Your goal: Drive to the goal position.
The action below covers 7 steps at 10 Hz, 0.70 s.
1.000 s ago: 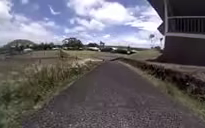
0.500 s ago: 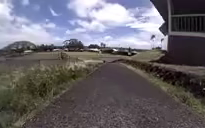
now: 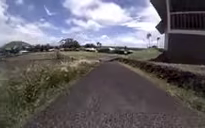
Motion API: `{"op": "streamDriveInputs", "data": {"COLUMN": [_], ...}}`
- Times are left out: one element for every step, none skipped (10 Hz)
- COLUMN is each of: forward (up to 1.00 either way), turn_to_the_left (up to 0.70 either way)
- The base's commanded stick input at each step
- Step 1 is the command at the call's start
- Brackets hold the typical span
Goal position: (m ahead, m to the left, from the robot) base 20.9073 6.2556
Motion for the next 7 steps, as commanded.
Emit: {"op": "streamDriveInputs", "data": {"forward": [0.7, 0.7, 0.7, 0.7, 0.7, 0.7, 0.7], "turn_to_the_left": [0.0, 0.0, 0.0, 0.0, 0.0, 0.0, 0.0]}}
